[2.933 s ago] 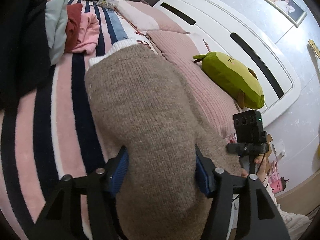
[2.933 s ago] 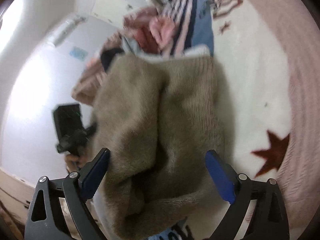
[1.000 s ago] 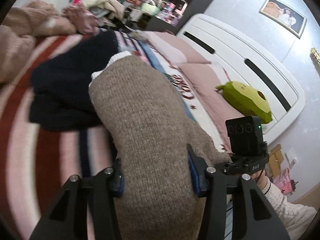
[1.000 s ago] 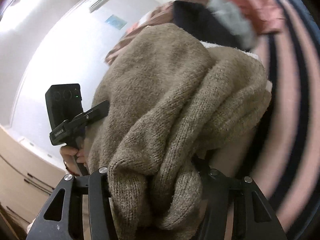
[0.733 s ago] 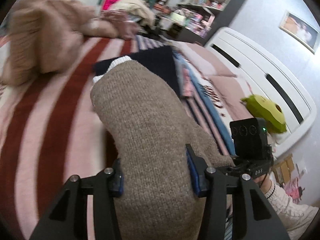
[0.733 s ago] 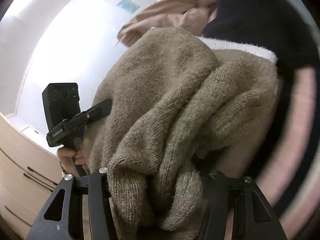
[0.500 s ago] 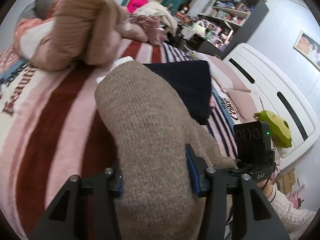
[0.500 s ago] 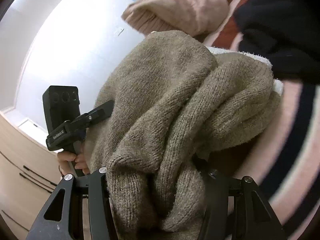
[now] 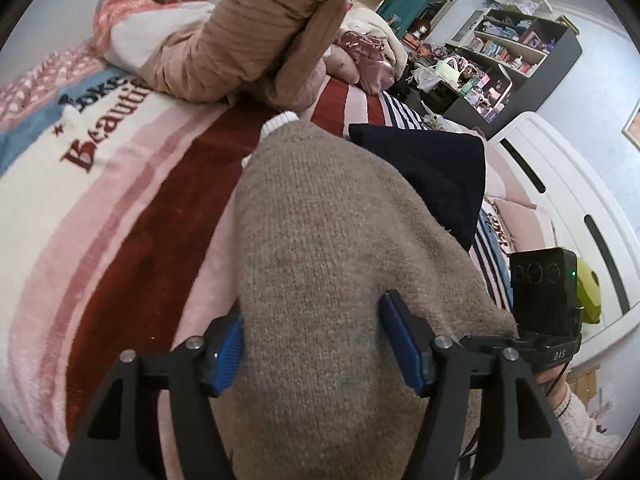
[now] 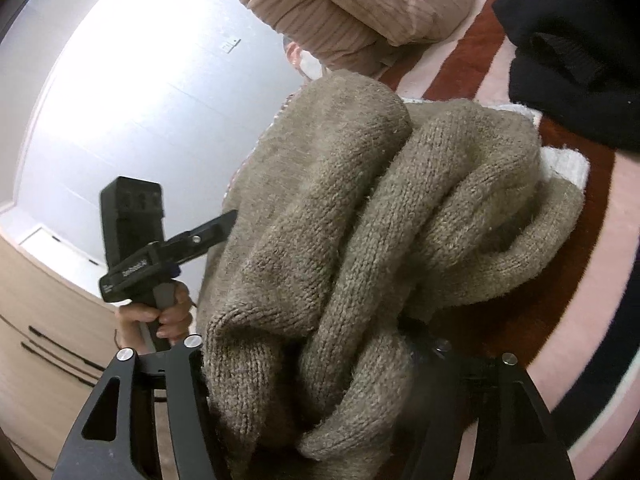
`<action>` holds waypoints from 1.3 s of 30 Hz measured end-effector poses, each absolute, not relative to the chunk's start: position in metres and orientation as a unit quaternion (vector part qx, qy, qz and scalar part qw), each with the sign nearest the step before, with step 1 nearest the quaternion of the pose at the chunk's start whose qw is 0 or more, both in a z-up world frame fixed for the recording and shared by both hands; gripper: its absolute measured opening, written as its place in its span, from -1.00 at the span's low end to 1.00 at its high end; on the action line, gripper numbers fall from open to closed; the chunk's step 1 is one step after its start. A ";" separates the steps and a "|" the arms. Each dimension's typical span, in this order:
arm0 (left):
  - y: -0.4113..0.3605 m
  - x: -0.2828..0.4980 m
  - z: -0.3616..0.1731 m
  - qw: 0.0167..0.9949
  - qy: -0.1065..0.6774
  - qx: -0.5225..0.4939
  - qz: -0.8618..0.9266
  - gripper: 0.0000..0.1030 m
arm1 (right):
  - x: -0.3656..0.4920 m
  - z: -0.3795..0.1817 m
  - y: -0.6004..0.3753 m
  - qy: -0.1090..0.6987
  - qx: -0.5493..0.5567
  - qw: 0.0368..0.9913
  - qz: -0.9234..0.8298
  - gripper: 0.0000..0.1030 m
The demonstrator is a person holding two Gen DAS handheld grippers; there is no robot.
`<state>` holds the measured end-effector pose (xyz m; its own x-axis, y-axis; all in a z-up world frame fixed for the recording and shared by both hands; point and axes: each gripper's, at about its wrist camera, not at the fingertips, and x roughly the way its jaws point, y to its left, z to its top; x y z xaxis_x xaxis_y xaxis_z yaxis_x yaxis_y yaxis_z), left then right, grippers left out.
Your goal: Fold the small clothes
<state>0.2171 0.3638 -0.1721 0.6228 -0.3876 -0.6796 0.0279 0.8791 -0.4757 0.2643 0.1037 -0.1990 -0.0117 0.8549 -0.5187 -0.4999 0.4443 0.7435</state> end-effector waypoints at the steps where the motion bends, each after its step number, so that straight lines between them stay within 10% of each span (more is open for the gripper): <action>1: 0.363 0.217 -0.169 0.877 0.417 -0.210 -0.113 0.33 | 0.263 -0.198 0.109 0.511 0.174 0.681 0.495 0.23; 32: 0.081 0.110 -0.033 0.972 0.228 -0.023 -0.047 0.89 | 0.120 -0.123 -0.142 0.330 0.036 0.868 0.369 0.32; 39: -0.018 0.082 -0.025 0.990 0.133 0.015 -0.042 0.98 | 0.068 -0.094 -0.204 0.233 -0.023 0.941 0.245 0.72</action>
